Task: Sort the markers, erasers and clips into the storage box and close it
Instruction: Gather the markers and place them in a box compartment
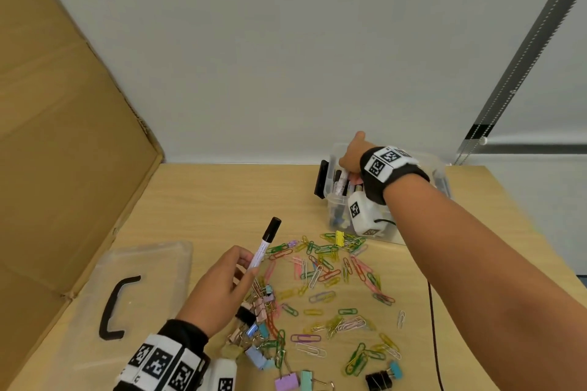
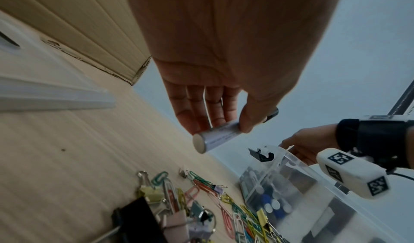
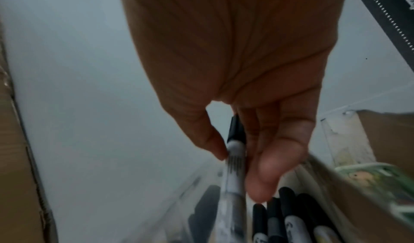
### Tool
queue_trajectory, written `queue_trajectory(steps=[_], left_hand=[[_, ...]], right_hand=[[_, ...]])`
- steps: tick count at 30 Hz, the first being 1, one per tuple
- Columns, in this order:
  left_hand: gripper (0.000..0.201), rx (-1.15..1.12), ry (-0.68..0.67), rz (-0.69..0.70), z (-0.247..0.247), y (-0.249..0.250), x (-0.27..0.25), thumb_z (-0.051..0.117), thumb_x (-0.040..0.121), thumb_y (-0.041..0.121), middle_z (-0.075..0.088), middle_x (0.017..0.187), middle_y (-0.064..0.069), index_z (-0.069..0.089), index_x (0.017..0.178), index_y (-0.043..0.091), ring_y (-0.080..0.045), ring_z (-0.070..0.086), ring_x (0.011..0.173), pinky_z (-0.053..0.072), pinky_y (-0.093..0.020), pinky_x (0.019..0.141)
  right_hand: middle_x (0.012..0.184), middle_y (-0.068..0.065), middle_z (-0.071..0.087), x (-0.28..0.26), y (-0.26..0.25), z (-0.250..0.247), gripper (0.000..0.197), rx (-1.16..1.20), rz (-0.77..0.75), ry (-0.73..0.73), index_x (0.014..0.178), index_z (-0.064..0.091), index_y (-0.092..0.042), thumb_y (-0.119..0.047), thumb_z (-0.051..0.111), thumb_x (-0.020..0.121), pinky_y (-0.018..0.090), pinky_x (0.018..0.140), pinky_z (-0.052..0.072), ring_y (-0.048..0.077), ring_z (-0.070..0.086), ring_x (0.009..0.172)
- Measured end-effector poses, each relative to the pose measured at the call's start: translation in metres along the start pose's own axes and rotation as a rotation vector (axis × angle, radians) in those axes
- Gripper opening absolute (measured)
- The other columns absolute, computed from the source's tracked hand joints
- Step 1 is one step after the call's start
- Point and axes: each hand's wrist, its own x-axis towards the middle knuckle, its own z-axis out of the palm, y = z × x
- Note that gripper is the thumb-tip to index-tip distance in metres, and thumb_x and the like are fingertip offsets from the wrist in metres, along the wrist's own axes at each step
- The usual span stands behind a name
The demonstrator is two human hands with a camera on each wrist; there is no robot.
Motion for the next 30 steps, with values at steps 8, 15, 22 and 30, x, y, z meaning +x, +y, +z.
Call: queue_trajectory(steps=[8, 15, 22, 30], left_hand=[[0.004, -0.007, 0.022, 0.007, 0.007, 0.008, 0.004, 0.049, 0.095, 0.031, 0.057, 0.095, 0.016, 0.048, 0.099, 0.032, 0.002, 0.053, 0.086, 0.043, -0.01, 0.065], [0.013, 0.093, 0.135, 0.083, 0.024, 0.059, 0.029, 0.044, 0.095, 0.038, 0.055, 0.099, 0.018, 0.047, 0.106, 0.032, 0.0, 0.054, 0.081, 0.043, -0.016, 0.063], [0.028, 0.409, 0.275, 0.164, 0.053, 0.142, 0.113, 0.046, 0.096, 0.032, 0.056, 0.109, 0.002, 0.054, 0.119, 0.019, -0.014, 0.054, 0.097, 0.048, -0.027, 0.084], [0.023, 0.709, 0.111, -0.044, 0.091, 0.178, 0.186, 0.046, 0.097, 0.018, 0.062, 0.111, -0.012, 0.065, 0.105, 0.008, -0.03, 0.062, 0.099, 0.046, -0.035, 0.075]], right_hand=[[0.134, 0.015, 0.053, -0.037, 0.034, -0.014, 0.04, -0.015, -0.223, 0.097, 0.135, 0.047, -0.008, -0.009, 0.038, 0.096, 0.037, 0.1, 0.044, 0.03, 0.054, 0.118], [0.146, 0.012, 0.041, -0.092, 0.153, -0.005, 0.048, -0.25, -0.267, 0.53, 0.139, 0.042, -0.008, -0.033, 0.034, 0.098, 0.042, 0.111, 0.032, 0.027, 0.036, 0.135], [0.16, 0.005, 0.01, -0.089, 0.198, 0.025, 0.061, -0.01, -0.32, 0.502, 0.151, 0.015, -0.015, -0.044, 0.026, 0.098, 0.035, 0.114, 0.026, 0.02, 0.016, 0.146], [0.16, 0.006, 0.009, -0.086, 0.201, 0.029, 0.058, -0.036, -0.326, 0.536, 0.146, 0.026, -0.009, -0.042, 0.028, 0.098, 0.037, 0.108, 0.037, 0.022, 0.019, 0.145]])
